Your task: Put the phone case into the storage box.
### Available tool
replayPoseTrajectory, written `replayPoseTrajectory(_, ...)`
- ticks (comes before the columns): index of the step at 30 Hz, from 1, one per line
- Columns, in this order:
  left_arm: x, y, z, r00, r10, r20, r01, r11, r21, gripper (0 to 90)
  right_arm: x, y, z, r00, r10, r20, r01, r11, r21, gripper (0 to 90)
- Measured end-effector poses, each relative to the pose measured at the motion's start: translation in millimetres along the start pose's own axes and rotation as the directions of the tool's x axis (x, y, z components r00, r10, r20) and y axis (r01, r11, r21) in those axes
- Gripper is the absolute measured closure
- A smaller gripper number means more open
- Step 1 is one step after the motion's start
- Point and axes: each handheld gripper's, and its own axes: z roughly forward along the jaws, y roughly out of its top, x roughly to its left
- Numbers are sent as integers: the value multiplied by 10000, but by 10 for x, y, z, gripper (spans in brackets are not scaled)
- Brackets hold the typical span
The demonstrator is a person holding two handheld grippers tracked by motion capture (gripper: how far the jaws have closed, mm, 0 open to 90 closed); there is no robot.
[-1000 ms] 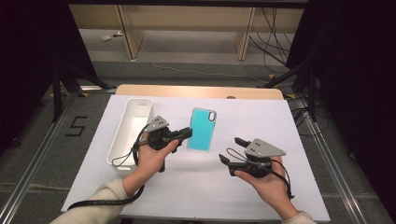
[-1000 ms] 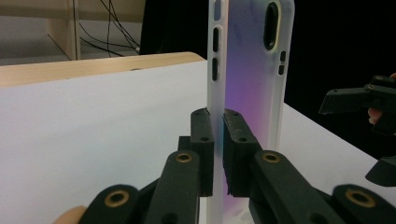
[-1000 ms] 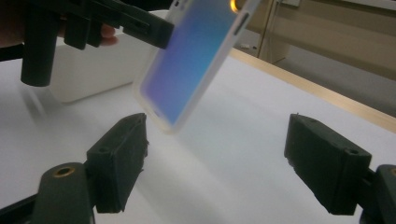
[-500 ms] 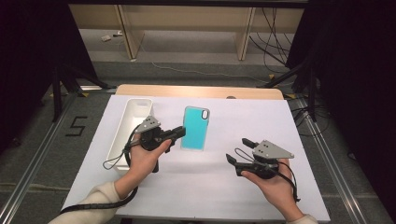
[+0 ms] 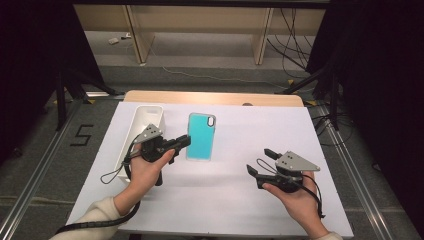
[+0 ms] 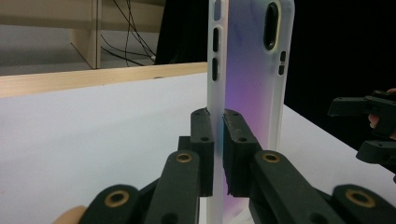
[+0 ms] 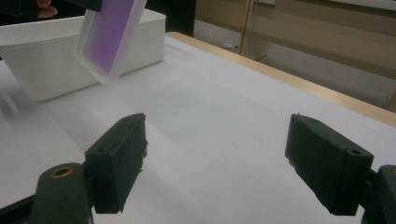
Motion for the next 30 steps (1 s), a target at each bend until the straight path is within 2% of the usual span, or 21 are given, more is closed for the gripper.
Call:
replayPoseTrajectory(1, 1, 4, -6, 10000, -10, -20, 10, 10000, -7, 837, -9, -4, 5, 9999, -100, 123, 102, 9998, -186, 217)
replayPoseTrajectory(3, 0, 10, -18, 10000, -10, -31, 10, 10000, -18, 837, -4, -7, -7, 10000, 58, 10, -58, 9999, -99, 215)
replayPoseTrajectory(4, -1, 12, -21, 10000, -1, -22, 1, 10000, -39, 837, -19, -8, -10, 9999, -93, 123, 95, 9998, -161, 214)
replayPoseTrajectory(9, 5, 19, -49, 10000, 60, -55, -61, 9999, -81, 837, -26, -24, -15, 9998, -87, 199, 90, 9999, -141, 209)
replayPoseTrajectory(12, 11, 21, -65, 10000, 40, -67, -40, 9999, -114, 837, -13, -36, -9, 9998, 101, 166, -100, 9999, -89, 207)
replayPoseTrajectory(13, 11, 21, -69, 10000, 18, -85, -19, 9999, -128, 837, -24, -37, -5, 9997, -55, 223, 59, 9998, -186, 206)
replayPoseTrajectory(14, 14, 22, -75, 9999, 64, -78, -65, 9999, -119, 837, -15, -40, -9, 9998, 103, 155, -101, 9999, -92, 205)
replayPoseTrajectory(16, 21, 24, -87, 9998, 155, -134, -157, 9998, -108, 837, -29, -42, -12, 9996, -93, 262, 99, 9997, -213, 205)
replayPoseTrajectory(24, 40, 36, -126, 9998, 107, -195, -110, 9998, -137, 837, -24, -51, -32, 9996, 205, 218, -201, 9996, -196, 201)
replayPoseTrajectory(26, 45, 36, -130, 9998, 124, -167, -126, 9998, -150, 837, -36, -54, -23, 9995, 2, 324, 8, 9995, -317, 201)
replayPoseTrajectory(30, 57, 30, -141, 9998, 82, -198, -85, 9998, -162, 837, -40, -60, -14, 9998, -13, 213, 20, 9996, -299, 203)
